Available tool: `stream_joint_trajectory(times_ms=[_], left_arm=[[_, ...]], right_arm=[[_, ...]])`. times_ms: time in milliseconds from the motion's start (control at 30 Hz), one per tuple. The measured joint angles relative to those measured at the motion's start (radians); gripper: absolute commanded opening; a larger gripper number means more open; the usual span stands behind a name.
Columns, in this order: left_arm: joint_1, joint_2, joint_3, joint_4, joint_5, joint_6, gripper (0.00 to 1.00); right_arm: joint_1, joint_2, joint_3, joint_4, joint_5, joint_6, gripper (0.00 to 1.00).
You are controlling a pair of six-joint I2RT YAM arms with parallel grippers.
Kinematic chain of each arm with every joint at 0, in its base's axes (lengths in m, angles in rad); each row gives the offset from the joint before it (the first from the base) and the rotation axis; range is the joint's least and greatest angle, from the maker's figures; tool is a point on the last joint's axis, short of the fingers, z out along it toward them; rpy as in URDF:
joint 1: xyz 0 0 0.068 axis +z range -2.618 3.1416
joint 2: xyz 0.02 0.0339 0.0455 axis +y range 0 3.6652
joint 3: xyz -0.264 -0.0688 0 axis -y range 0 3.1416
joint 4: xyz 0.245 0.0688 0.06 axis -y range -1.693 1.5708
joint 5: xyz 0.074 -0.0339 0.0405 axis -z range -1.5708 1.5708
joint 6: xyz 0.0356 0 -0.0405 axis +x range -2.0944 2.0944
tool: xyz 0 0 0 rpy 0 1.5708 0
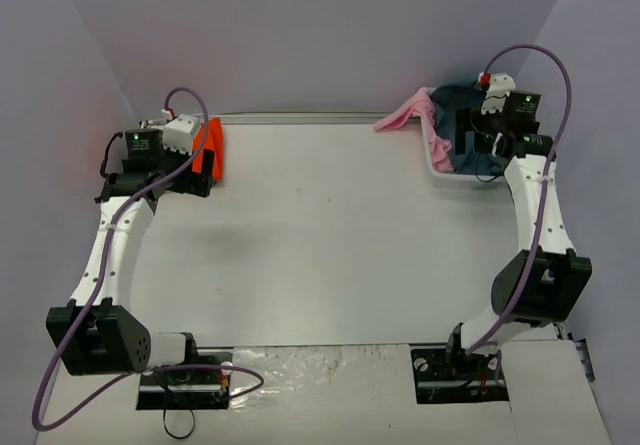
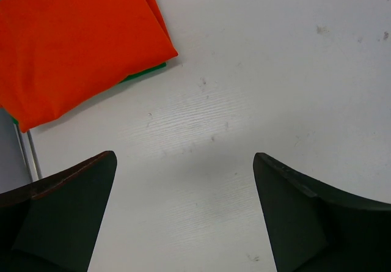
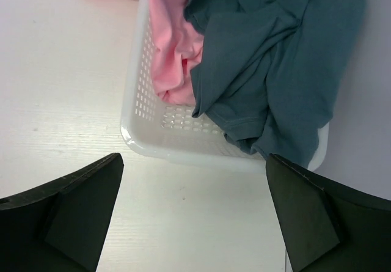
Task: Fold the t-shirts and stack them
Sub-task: Grab crumpled tshirt from bin with the right arm
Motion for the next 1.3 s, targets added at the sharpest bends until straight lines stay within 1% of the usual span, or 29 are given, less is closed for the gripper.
stream_joint_trajectory(times_ms=[100, 167, 267, 367, 500, 767, 867, 1133, 1300], left_arm=[[0.000, -0.016, -0.019, 0.000, 0.000, 0.000, 0.94], [0.000, -0.026, -0.019, 0.001, 0.000, 0.000, 0.94], [0.000, -0.044, -0.020, 0.003, 0.001, 0.000, 0.94], [0.001, -0.059, -0.028, 0.007, -0.001, 0.000, 0.94], [0.009, -0.075, -0.048, 0.016, -0.004, -0.001, 0.94], [0.045, -0.143, -0.139, 0.045, -0.002, -0.004, 0.94], [0.046, -0.146, -0.142, 0.052, -0.001, -0.004, 0.94], [0.045, -0.112, -0.142, 0.057, -0.002, 0.001, 0.94], [0.045, -0.104, -0.142, 0.057, -0.012, 0.014, 0.94]], right_arm=[[0.000, -0.078, -0.022, 0.000, -0.026, 0.011, 1.00], [0.000, -0.119, -0.053, 0.007, -0.075, 0.008, 1.00], [0.000, -0.134, -0.090, -0.005, -0.139, -0.005, 1.00], [0.001, -0.079, -0.084, -0.009, -0.141, 0.007, 0.99], [0.000, 0.046, -0.053, -0.003, -0.114, 0.031, 0.98], [0.000, 0.284, 0.137, 0.000, -0.044, 0.091, 0.97], [0.000, 0.325, 0.189, 0.006, -0.004, 0.105, 0.96], [0.000, 0.400, 0.256, 0.015, 0.087, 0.108, 0.96], [0.001, 0.486, 0.313, 0.018, 0.207, 0.108, 0.96]])
